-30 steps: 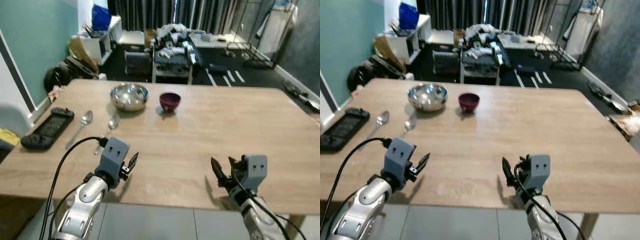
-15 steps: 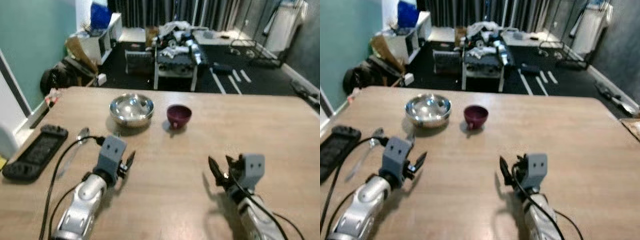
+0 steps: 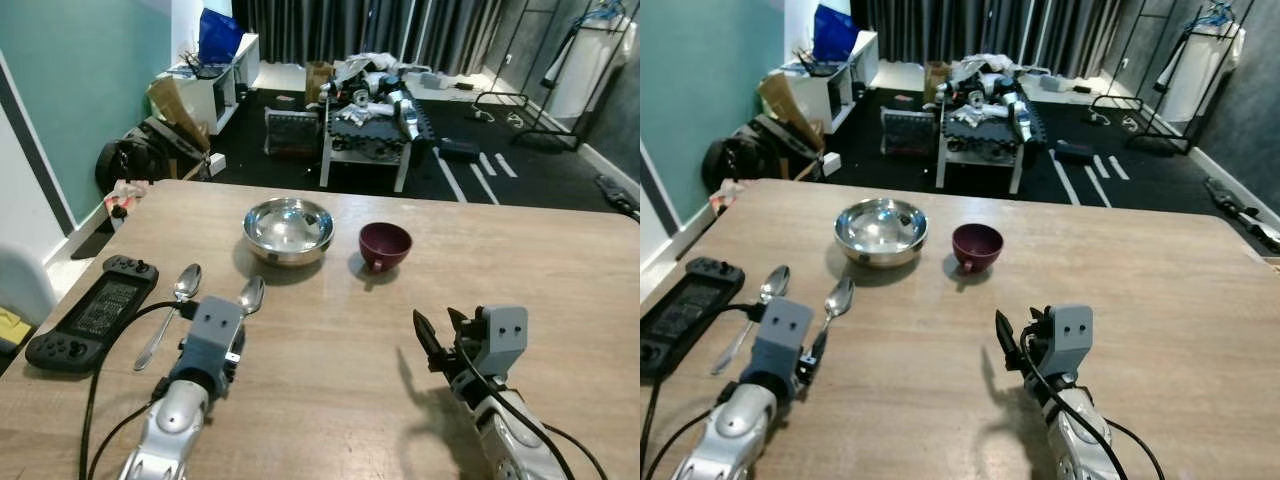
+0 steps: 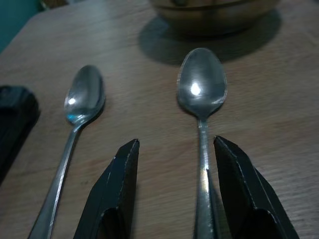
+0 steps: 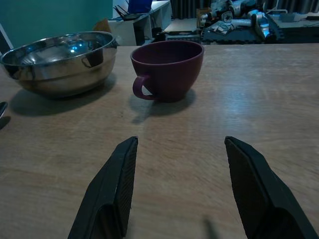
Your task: Setting the table
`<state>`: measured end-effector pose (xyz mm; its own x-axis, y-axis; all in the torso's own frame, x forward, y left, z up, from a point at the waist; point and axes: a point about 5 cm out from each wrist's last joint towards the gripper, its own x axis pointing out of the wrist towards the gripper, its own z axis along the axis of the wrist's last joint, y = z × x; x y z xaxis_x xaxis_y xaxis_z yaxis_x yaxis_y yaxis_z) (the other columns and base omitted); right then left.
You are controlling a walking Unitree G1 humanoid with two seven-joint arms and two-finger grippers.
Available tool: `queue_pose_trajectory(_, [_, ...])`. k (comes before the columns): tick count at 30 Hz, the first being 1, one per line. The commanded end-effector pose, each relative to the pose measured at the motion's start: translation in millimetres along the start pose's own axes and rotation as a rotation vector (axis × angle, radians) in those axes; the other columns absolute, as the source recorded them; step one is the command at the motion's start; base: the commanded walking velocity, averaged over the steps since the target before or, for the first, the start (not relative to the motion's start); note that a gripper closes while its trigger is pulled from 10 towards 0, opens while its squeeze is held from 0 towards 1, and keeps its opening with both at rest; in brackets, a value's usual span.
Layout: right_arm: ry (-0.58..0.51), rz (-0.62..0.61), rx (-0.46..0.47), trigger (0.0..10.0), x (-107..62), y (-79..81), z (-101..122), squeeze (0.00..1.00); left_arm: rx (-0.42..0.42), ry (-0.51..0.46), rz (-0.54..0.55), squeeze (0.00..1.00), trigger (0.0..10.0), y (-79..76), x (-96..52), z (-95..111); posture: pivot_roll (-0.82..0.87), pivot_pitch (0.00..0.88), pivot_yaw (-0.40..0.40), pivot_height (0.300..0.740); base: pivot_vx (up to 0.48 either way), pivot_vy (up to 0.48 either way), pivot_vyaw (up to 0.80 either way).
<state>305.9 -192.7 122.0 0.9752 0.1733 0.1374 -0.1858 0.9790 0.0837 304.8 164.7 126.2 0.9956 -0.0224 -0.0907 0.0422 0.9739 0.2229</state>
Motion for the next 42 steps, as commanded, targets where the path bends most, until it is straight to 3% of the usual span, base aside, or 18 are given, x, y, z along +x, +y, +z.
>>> queue_pose_trajectory(1, [0.018, -0.001, -0.003, 10.0, -3.4, -2.1, -2.1, 0.00, -0.026, 0.040, 0.010, 0.00, 10.0, 8.0, 1.4, -4.9, 0.08, 0.043, 0.033, 0.740, 0.000, 0.000, 0.00])
queue_pose_trajectory(6, [0.026, 0.001, -0.005, 10.0, -6.5, -2.6, -2.3, 0.00, -0.098, 0.087, -0.076, 0.00, 10.0, 24.0, 3.6, -6.8, 0.08, 0.064, 0.019, 0.740, 0.000, 0.000, 0.00])
queue_pose_trajectory(14, [0.038, 0.000, -0.011, 10.0, -11.5, -5.0, -1.3, 0.00, -0.035, 0.084, -0.298, 0.00, 10.0, 27.4, 4.1, 0.0, 0.06, 0.093, 0.010, 0.740, 0.000, 0.000, 0.00])
queue_pose_trajectory(21, [0.045, -0.008, -0.011, 10.0, -17.3, -4.8, -1.6, 0.00, -0.032, 0.110, -0.337, 0.00, 10.0, 32.7, 6.3, -0.9, 0.05, 0.106, 0.012, 0.740, 0.000, 0.000, 0.00])
queue_pose_trajectory(29, [0.061, 0.003, -0.013, 10.0, -19.3, -4.0, -0.4, 0.00, -0.101, 0.149, -0.341, 0.00, 9.7, 37.3, 13.9, -7.3, 0.04, 0.135, -0.001, 0.740, 0.000, 0.000, 0.00])
queue_pose_trajectory(30, [0.063, 0.005, -0.014, 10.0, -19.5, -3.9, 0.5, 0.00, -0.129, 0.150, -0.354, 0.00, 4.5, 34.5, 15.5, -7.7, 0.04, 0.145, -0.005, 0.740, 0.000, 0.000, 0.00])
queue_pose_trajectory(31, [0.064, 0.006, -0.015, 10.0, -19.7, -3.7, 1.0, 0.00, -0.139, 0.149, -0.357, 0.00, 2.2, 33.0, 16.6, -7.8, 0.03, 0.151, -0.006, 0.740, 0.000, 0.000, 0.00])
queue_pose_trajectory(32, [0.064, 0.007, -0.015, 10.0, -19.7, -3.6, 1.4, 0.00, -0.144, 0.149, -0.358, 0.00, 2.2, 32.1, 17.3, -7.7, 0.03, 0.153, -0.006, 0.740, 0.000, 0.000, 0.00])
queue_pose_trajectory(33, [0.064, 0.007, -0.015, 10.0, -19.9, -3.5, 1.7, 0.00, -0.144, 0.149, -0.358, 0.00, 0.0, 31.4, 17.8, -7.5, 0.03, 0.154, -0.006, 0.740, 0.000, 0.000, 0.00])
queue_pose_trajectory(42, [0.064, -0.007, -0.011, 10.0, -21.5, -4.3, 2.8, 0.00, -0.171, 0.171, -0.342, 0.00, 0.0, 29.0, 22.3, -8.3, 0.02, 0.153, 0.005, 0.740, 0.000, 0.000, 0.00])
